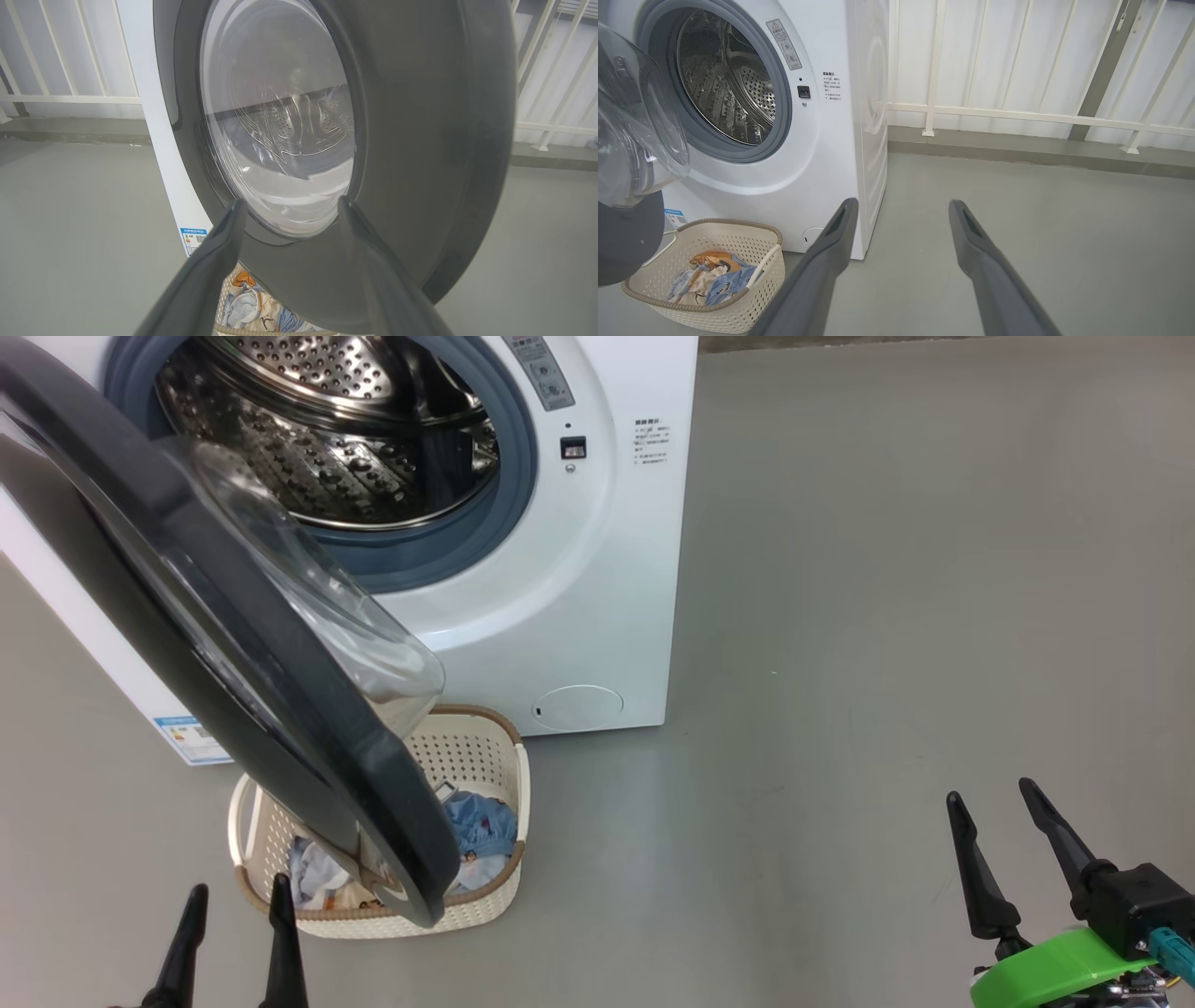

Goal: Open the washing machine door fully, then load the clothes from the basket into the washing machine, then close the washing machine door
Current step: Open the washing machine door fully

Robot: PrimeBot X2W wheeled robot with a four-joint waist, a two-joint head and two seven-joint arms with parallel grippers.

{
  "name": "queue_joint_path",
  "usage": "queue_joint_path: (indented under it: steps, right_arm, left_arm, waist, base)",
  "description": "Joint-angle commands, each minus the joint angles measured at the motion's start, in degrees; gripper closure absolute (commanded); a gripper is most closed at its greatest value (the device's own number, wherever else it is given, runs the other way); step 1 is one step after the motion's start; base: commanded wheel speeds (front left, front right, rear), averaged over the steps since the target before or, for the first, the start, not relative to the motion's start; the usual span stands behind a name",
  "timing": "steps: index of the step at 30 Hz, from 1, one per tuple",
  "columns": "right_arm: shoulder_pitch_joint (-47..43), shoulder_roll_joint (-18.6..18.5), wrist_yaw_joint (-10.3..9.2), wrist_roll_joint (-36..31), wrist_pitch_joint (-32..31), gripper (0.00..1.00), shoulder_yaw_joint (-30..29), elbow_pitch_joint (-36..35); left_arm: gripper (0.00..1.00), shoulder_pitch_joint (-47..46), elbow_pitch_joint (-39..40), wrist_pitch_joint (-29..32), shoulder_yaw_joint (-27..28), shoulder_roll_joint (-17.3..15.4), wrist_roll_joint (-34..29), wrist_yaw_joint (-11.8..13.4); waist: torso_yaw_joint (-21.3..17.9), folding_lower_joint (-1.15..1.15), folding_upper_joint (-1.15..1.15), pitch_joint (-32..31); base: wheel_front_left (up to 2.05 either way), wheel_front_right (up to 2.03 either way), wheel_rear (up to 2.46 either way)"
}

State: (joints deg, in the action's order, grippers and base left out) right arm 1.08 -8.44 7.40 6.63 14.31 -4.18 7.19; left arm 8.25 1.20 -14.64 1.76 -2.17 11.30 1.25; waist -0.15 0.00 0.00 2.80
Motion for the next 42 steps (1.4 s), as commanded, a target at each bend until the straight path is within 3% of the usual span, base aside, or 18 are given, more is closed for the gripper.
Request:
queue_joint_path:
  steps: [1,29,30,31,32,42]
  right_arm:
    - [0.08,-0.39,0.09,-0.58,0.69,0.00,1.05,-1.33]
    - [0.84,0.47,0.09,0.39,0.69,0.00,2.20,1.26]
    - [0.92,0.51,0.09,0.45,0.69,0.00,2.13,1.31]
    - [0.98,0.55,0.09,0.44,0.69,0.00,2.10,1.34]
    - [1.03,0.55,0.09,0.41,0.69,0.00,2.08,1.37]
    - [1.30,0.74,0.09,0.84,0.69,0.00,2.07,1.95]
  left_arm:
    - [0.00,-0.94,1.37,-0.36,1.67,-0.71,-0.63,0.20]
    - [0.00,-2.70,1.38,-0.36,0.97,-0.71,-1.32,-0.14]
    - [0.03,-2.77,1.41,-0.36,0.96,-0.71,-1.29,-0.17]
    - [0.73,-2.79,1.40,-0.36,0.88,-0.71,-1.21,-0.30]
    - [1.00,-2.79,1.34,-0.36,0.77,-0.71,-1.14,-0.43]
    - [1.00,-3.79,4.41,-0.36,3.27,-0.71,0.60,-0.60]
  waist:
    - [0.08,0.00,0.00,0.01]
    - [1.26,0.00,0.00,0.83]
    - [1.26,0.00,0.00,0.87]
    - [1.28,0.00,0.00,0.87]
    - [1.30,0.00,0.00,0.87]
    - [1.53,0.00,0.00,0.10]
  base:
    - [0.00,0.00,0.00]
    - [0.00,0.00,0.00]
    - [0.00,0.00,0.00]
    - [0.00,0.00,0.00]
    - [0.00,0.00,0.00]
    - [0.00,0.00,0.00]
